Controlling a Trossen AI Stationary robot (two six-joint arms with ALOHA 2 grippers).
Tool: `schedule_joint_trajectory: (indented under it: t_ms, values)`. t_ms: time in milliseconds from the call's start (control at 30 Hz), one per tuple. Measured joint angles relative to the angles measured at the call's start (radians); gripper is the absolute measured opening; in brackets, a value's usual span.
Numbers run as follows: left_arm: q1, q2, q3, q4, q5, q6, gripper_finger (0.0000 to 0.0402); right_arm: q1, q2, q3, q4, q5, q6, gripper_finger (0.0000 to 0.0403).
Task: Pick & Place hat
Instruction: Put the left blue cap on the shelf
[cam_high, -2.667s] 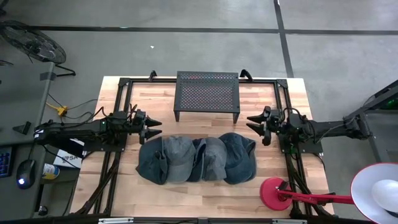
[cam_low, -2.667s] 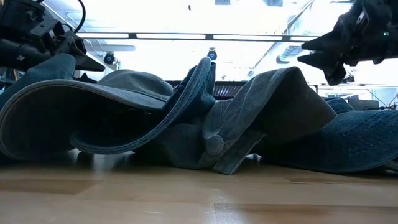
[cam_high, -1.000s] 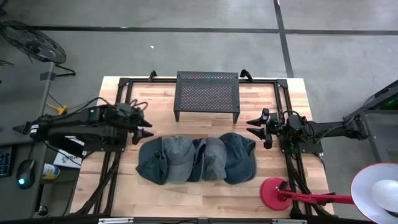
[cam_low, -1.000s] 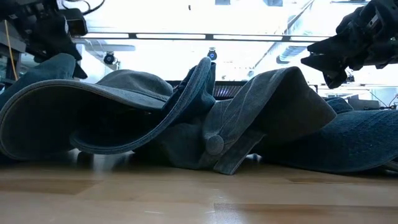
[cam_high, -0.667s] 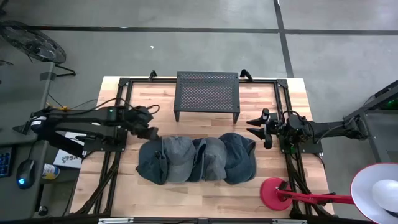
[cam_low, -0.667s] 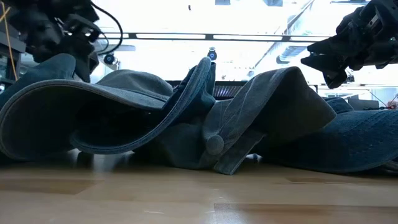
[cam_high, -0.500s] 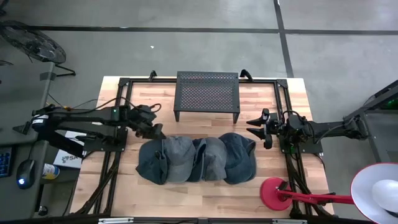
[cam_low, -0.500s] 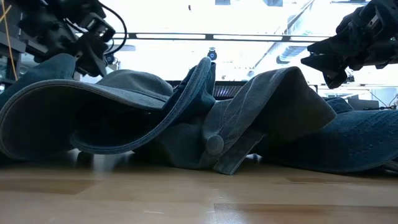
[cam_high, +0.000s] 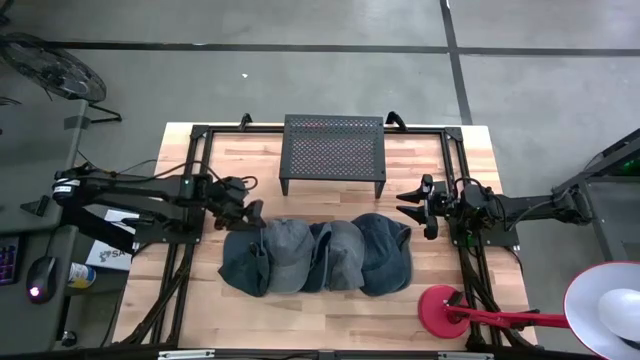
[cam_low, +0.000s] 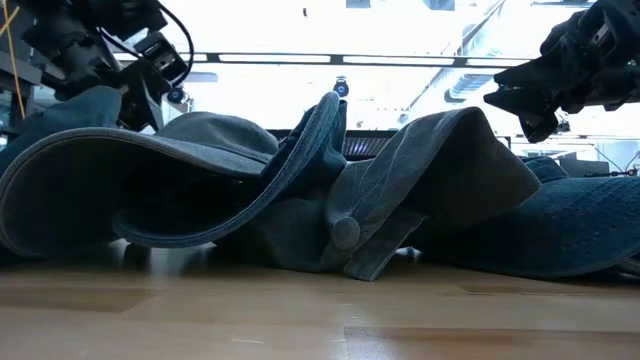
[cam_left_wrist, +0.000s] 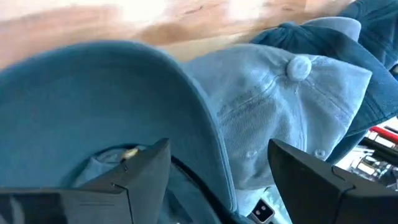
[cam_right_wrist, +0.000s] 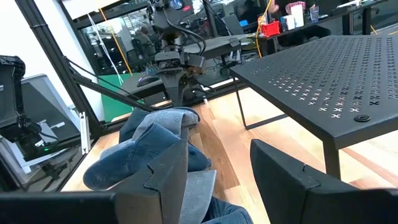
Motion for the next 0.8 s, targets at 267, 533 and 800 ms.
schedule_joint_trajectory:
  t_ms: [267, 533, 800]
  values:
    - [-0.061, 0.060, 0.000, 0.009, -0.008, -0.094, 0.0229, 0.000, 0.000, 0.000, 0.000, 0.000, 0.000, 0.0167]
    - [-0.065, 0.119, 0.000, 0.073, 0.000, -0.127, 0.0223, 0.000, 0.000, 0.000, -0.001, 0.000, 0.000, 0.0167]
    - [-0.065, 0.125, -0.001, 0.081, 0.025, -0.145, 0.0194, 0.000, 0.000, 0.000, -0.001, 0.000, 0.000, 0.0167]
